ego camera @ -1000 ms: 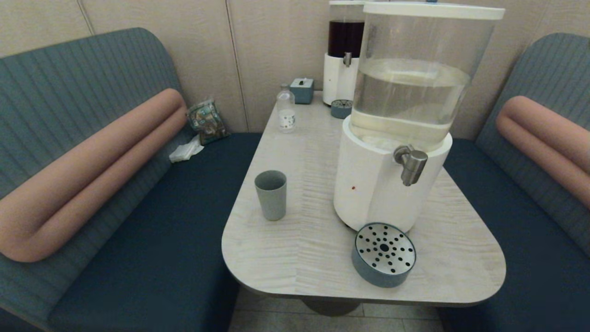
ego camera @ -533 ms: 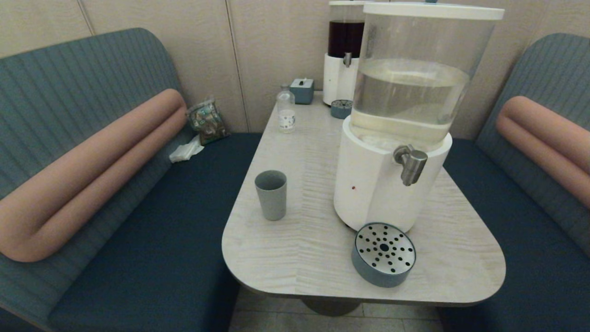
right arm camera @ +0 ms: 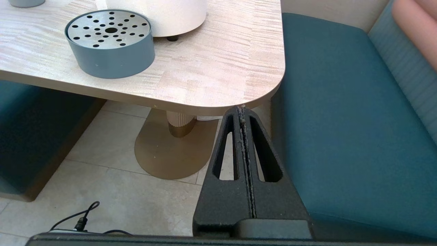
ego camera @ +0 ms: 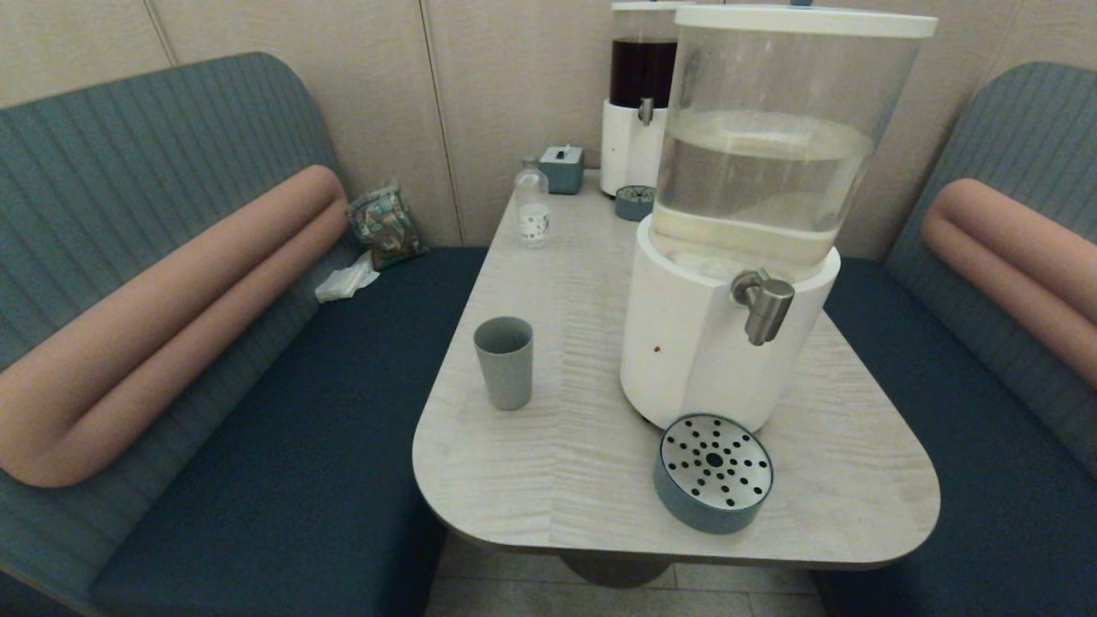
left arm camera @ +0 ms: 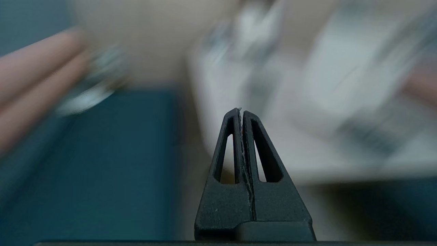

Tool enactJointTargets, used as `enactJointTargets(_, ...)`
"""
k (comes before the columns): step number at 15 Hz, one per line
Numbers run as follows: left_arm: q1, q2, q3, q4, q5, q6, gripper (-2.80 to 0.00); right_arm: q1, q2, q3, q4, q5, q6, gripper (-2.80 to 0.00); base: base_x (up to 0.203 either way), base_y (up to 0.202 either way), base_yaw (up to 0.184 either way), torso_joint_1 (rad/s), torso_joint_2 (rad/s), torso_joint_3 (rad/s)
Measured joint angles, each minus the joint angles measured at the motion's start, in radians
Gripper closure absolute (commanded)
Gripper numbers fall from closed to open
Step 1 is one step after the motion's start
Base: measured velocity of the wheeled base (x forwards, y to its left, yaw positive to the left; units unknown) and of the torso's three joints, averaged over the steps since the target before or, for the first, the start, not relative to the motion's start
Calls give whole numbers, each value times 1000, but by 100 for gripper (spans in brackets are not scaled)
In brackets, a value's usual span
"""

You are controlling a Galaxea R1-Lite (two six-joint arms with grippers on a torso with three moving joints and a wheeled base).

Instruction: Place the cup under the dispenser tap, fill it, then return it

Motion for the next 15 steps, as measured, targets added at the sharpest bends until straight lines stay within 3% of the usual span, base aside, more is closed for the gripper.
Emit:
enactJointTargets(2,0,-4,12,142,122,108,0,0,0,0,0,0,0,0,0,0,0,0,0,0)
enactJointTargets(3,0,-5,12,201,155,100,0,0,0,0,0,0,0,0,0,0,0,0,0,0)
enactJointTargets(7,0,-7,16,214,167,70,0,0,0,0,0,0,0,0,0,0,0,0,0,0)
enactJointTargets(15,0,-6,19,215,167,71,0,0,0,0,0,-1,-1,0,0,0,0,0,0,0)
